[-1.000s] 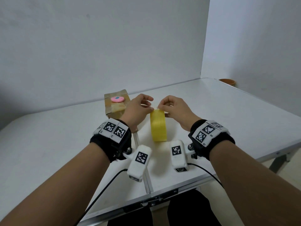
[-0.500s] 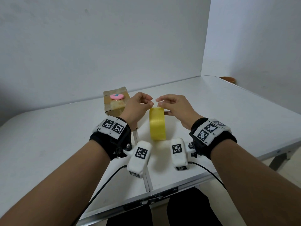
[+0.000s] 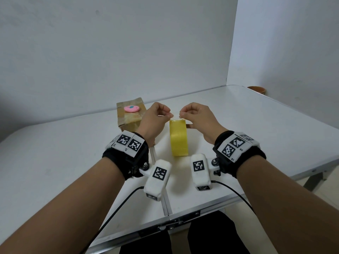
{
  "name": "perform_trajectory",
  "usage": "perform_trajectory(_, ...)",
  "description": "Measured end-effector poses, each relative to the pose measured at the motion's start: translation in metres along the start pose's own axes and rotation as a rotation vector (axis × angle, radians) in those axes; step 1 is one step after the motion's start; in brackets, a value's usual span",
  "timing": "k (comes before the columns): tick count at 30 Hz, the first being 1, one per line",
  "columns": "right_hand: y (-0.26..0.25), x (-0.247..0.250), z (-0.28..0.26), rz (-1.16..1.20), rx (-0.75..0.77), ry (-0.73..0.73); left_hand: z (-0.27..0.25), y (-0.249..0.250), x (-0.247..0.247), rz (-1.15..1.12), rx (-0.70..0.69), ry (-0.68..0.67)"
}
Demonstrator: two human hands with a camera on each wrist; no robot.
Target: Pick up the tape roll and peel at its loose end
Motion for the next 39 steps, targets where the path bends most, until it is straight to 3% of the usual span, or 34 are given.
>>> perform_trajectory(21,-0.008,0.0,-0.001,-0.138,0.025,-0.031,-0.003,0.003,0.003,0.163,-0.039,-0.036)
perform_trajectory(29,-0.01,0.0,-0.003,-0.19,0.051,-0.047,-0.001,0.001,0.006,0.14,0.002,-0.064)
perform_trajectory(39,-0.013,-0.002,-0.002,-0.245,0.057,-0.055,0.003,0.004,0.008,0.269,0.024,-0.069)
Point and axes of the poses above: each hand's wrist, its own z-axis towards the middle knuckle, its own x-axis out of the back of the hand, y = z × x, the point moved 7 cm from there along z, towards the middle knuckle, and after that the axes turned 3 degrees about x, right-handed, at the moved point
